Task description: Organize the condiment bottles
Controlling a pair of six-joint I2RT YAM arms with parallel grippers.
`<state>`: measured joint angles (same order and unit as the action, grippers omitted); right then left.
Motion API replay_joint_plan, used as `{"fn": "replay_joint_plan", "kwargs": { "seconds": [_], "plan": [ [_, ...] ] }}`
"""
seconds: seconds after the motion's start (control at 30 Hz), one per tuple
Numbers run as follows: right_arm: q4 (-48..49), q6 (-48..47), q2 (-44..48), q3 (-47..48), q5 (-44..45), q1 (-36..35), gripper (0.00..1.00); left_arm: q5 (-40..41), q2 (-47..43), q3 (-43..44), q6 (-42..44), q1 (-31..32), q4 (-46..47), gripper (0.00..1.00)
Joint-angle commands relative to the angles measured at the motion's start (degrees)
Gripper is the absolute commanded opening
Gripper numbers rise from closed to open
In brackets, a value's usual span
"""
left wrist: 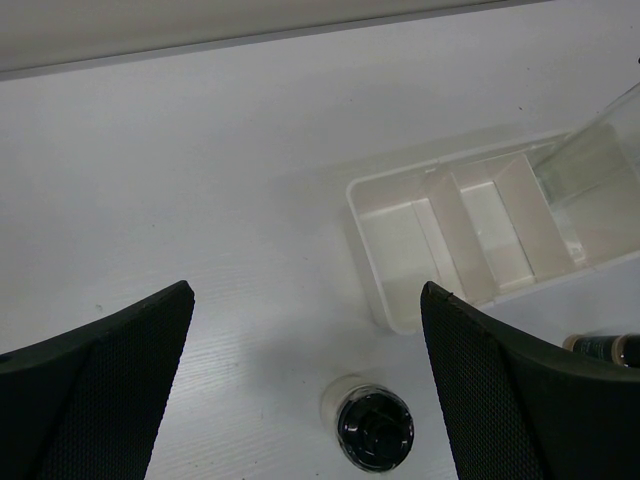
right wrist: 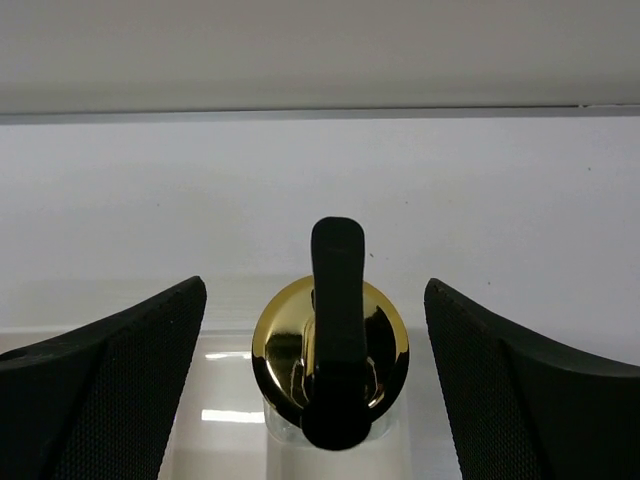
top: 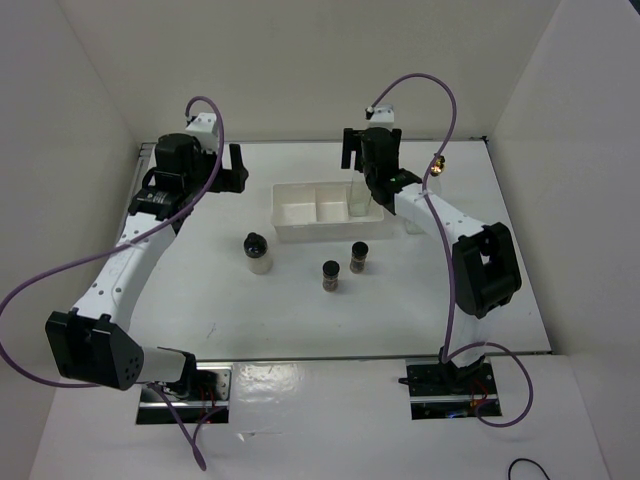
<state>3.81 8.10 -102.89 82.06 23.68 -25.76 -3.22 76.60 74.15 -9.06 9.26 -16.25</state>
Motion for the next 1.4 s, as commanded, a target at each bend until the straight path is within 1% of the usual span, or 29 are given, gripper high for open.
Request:
{"fn": "replay_joint_plan", "kwargs": {
  "seconds": [0.0, 0.07, 0.17, 0.3, 0.53, 0.63, 0.73, 0.83, 0.9, 0.93, 1.03, 1.07, 1.13, 1.17, 1.2, 1.27, 1.37],
  "plan": [
    [0.1, 0.5, 2.4, 1.7, 2.2, -0.6, 0.94, 0.1, -2.2, -0.8, 0.8, 0.1, 1.8, 1.0],
    [0.1, 0.0, 3.3, 2.3, 2.2, -1.1, 0.98, 0.1, -2.8, -0.8, 0.8, 0.1, 1.8, 1.0],
    [-0.5, -0.5, 5.8, 2.9, 2.2, -1.7, 0.98, -0.5, -2.8, -1.4, 0.8, 0.1, 1.8, 1.0],
    [-5.1, 1.7, 9.0, 5.1, 2.2, -1.7, 0.98, -1.0, -3.3, -1.4, 0.3, 0.1, 1.8, 1.0],
    [-9.3, 1.5, 17.5, 5.1, 1.6, -2.8, 0.98, -1.5, -3.8, -2.4, -0.3, 0.1, 2.4, 1.0],
    [-8.0, -0.3, 21.1, 3.9, 4.2, -3.3, 0.98, -2.1, -3.8, -2.4, -0.3, 0.1, 2.4, 1.0],
    [-6.2, -2.8, 25.2, 1.0, 9.8, -3.3, 0.98, -2.7, -3.8, -2.4, -0.8, 0.1, 2.9, 1.0],
    [-7.2, -6.3, 25.7, 0.4, 15.5, -3.3, 0.98, -3.3, -3.8, -2.4, -0.8, 0.6, 2.9, 1.0],
    [-10.0, -6.3, 25.0, 0.9, 18.3, -3.3, 0.98, -3.3, -3.8, -2.4, -0.8, 0.6, 2.9, 1.0],
    [-10.1, -6.3, 25.0, 0.9, 21.3, -3.3, 0.98, -3.3, -3.8, -2.4, -0.8, 0.6, 2.9, 1.0],
    [-10.8, -5.2, 25.0, -1.5, 25.1, -3.3, 0.98, -3.3, -3.8, -2.4, -0.8, 0.6, 2.9, 1.0],
    [-10.8, -3.2, 25.6, -2.4, 25.9, -2.6, 0.98, -3.3, -3.8, -2.4, -0.8, 0.6, 2.9, 1.0],
    [-12.3, 0.5, 27.1, -4.5, 25.9, -0.3, 0.98, -3.3, -3.8, -2.4, -0.8, 0.6, 2.9, 1.0],
    [-13.4, 4.9, 27.8, -5.9, 25.9, 0.8, 0.98, -3.3, -3.8, -2.4, -0.8, 0.6, 2.9, 1.0],
    [-14.1, 6.4, 29.7, -7.0, 24.8, 2.6, 0.98, -3.3, -3.8, -2.4, -0.8, 0.6, 2.9, 1.0],
    [-14.1, 9.1, 31.7, -10.3, 22.9, 3.9, 0.98, -3.3, -3.8, -2.4, -0.8, 0.6, 2.9, 1.0],
    [-15.2, 11.0, 33.8, -11.7, 23.6, 5.1, 0.98, -3.3, -3.8, -2.4, -0.8, 0.6, 2.9, 1.0]
  ]
}}
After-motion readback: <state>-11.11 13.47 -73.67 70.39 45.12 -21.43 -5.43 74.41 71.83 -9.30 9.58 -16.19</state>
